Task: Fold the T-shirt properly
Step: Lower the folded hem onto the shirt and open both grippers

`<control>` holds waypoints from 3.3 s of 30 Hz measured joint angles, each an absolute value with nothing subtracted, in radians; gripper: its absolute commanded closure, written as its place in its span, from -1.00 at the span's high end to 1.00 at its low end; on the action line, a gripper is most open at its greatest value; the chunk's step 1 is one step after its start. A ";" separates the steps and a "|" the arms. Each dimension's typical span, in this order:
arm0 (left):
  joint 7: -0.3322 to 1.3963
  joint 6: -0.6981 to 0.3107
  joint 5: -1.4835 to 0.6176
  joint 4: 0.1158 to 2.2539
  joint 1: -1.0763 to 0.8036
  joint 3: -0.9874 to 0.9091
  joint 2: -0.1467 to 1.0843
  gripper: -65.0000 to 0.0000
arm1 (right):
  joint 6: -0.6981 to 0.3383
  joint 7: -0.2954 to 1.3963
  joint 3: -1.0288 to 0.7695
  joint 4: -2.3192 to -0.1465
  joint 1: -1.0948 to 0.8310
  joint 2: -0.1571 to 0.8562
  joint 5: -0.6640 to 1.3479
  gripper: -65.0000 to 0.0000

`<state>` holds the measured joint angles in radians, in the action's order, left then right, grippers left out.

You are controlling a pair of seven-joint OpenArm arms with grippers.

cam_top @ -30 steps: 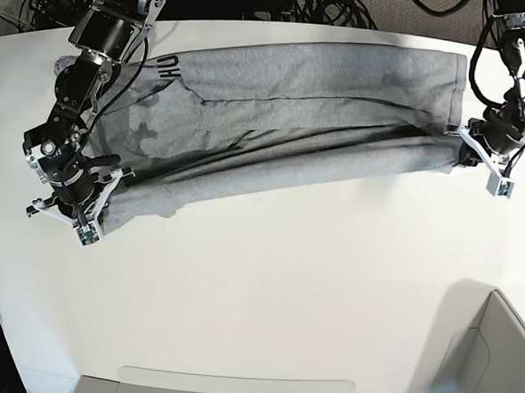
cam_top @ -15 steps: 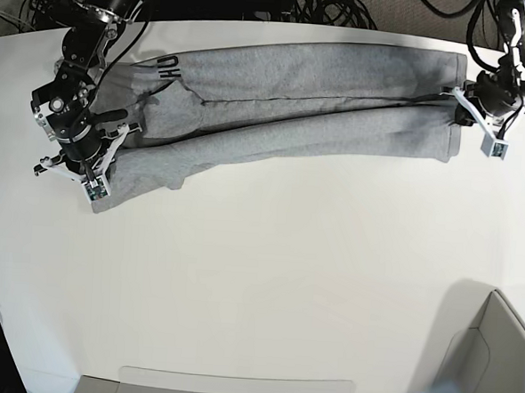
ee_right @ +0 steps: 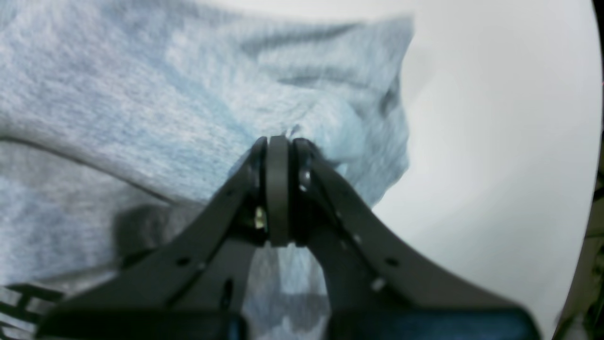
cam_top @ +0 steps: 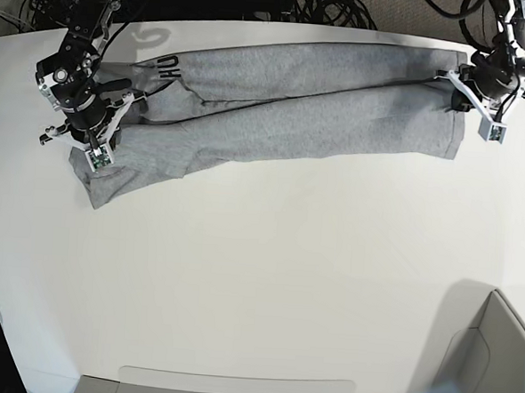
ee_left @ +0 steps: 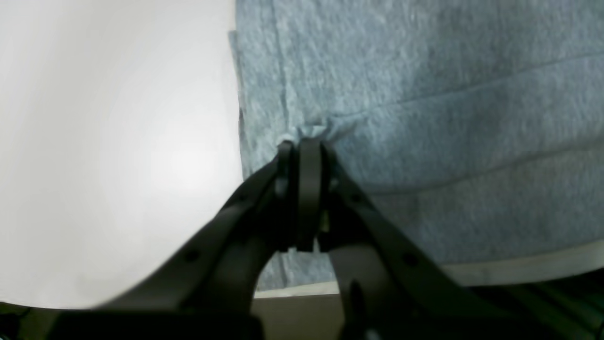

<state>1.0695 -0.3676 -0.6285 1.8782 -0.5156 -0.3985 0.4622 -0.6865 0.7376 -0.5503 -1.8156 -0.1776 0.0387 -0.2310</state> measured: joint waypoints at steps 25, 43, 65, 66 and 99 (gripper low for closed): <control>1.069 -0.368 -0.635 1.878 -0.564 -0.400 0.459 -1.00 | -0.686 0.740 -0.681 -1.963 -0.314 -0.009 -0.204 -1.00; 1.055 -0.367 -0.628 1.929 -0.623 -0.501 0.429 -0.07 | -0.686 0.739 -0.677 -1.954 -0.351 -0.033 -0.208 -0.42; 1.116 -0.684 -0.620 1.685 -0.438 -0.491 0.415 0.30 | -0.686 0.737 -0.679 -1.948 -0.353 -0.034 -0.209 -0.42; 1.119 -0.700 -0.620 1.686 -0.441 -0.491 0.414 0.30 | -0.686 0.741 -0.679 -1.948 -0.354 -0.034 -0.213 -0.42; 1.067 -0.688 -0.449 1.423 -0.269 -0.350 0.417 -0.69 | -0.686 0.738 -0.678 -1.948 -0.348 -0.036 -0.212 -0.42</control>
<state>1.0672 -0.6884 -0.4488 1.4235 -0.2691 -0.3504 0.4171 -0.6865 0.7376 -0.6777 -1.9476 -0.3481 -0.0364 -0.2115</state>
